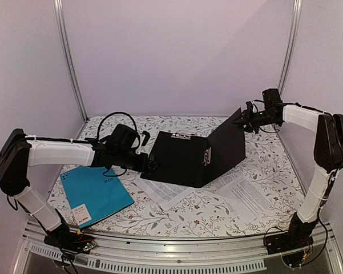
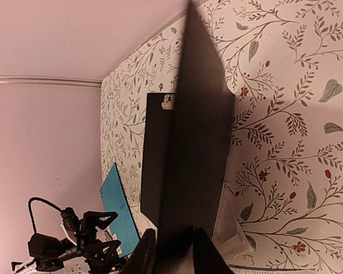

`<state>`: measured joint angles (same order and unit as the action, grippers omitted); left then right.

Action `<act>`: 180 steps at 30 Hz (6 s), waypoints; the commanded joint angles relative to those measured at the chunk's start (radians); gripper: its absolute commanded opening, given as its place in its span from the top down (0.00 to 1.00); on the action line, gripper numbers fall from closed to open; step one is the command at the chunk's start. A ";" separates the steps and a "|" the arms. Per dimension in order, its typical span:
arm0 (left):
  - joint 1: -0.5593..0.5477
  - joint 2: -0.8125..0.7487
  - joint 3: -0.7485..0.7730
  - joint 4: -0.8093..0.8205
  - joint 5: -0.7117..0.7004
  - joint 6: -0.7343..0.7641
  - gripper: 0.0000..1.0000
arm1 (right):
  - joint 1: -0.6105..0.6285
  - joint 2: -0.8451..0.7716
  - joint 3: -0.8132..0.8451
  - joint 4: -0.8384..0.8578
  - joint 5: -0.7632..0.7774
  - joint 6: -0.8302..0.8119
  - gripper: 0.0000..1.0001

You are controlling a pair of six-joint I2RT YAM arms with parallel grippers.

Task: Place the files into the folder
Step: Create pockets on the folder at the center of the board, then move the file to the corner of the board, then pick up the file from the center of the board.

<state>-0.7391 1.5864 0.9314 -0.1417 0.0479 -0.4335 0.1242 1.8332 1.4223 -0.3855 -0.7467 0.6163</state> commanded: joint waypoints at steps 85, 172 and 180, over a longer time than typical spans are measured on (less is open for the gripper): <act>0.092 -0.097 -0.019 -0.144 -0.150 -0.090 0.02 | 0.734 -0.030 -0.414 -0.614 0.652 -0.328 0.77; -0.348 0.469 0.356 0.083 0.388 -0.500 0.09 | 0.530 -0.554 -0.838 -0.173 0.653 0.053 0.15; -0.400 0.498 0.351 0.120 0.359 -0.605 0.10 | 0.525 -0.556 -0.910 -0.079 0.596 0.071 0.17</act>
<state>-1.1088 2.0624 1.2705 -0.0555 0.4179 -0.9680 0.6537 1.2659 0.5648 -0.5289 -0.0956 0.6662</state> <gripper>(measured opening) 0.898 0.836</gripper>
